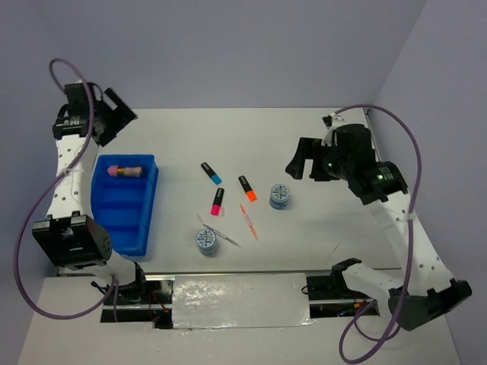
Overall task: Sort the stationery into containers
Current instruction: Pick up the stationery from the center of the board.
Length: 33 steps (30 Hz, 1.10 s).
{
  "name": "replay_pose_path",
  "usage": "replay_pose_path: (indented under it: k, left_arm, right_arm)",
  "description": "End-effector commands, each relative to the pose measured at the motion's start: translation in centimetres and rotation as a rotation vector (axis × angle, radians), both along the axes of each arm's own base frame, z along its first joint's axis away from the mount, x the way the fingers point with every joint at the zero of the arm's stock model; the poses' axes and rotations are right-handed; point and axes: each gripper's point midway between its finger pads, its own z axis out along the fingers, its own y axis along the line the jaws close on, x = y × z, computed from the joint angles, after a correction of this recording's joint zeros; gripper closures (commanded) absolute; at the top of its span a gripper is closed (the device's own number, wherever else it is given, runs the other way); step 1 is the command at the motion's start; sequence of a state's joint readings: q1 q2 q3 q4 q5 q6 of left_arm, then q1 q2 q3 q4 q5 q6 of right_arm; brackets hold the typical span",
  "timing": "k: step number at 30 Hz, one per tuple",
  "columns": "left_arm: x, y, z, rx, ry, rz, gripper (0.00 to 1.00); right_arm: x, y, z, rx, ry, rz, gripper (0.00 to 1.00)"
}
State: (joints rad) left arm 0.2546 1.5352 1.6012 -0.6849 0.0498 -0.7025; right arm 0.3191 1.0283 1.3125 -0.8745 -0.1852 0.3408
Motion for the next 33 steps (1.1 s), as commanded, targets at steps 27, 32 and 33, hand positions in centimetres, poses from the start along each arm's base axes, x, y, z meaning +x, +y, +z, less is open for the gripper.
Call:
replay_pose_path:
  k: [27,32,33]
  left_arm:
    - [-24.4,-30.6,-11.4,0.276,0.288,-0.785,0.01]
    - [-25.4,-30.8,-14.7,0.285,0.352,-0.785,0.01]
    - [-25.4,-30.4,-15.0,0.313,0.353,-0.771,0.01]
  right_arm:
    - [-0.4,-1.3,-5.1,-0.248,0.067,-0.189,0.00]
    - [-1.6,-1.6,-4.9,-0.247,0.059,-0.155,0.00]
    - [-1.7,-1.5,-5.0,-0.244,0.063,-0.146,0.00]
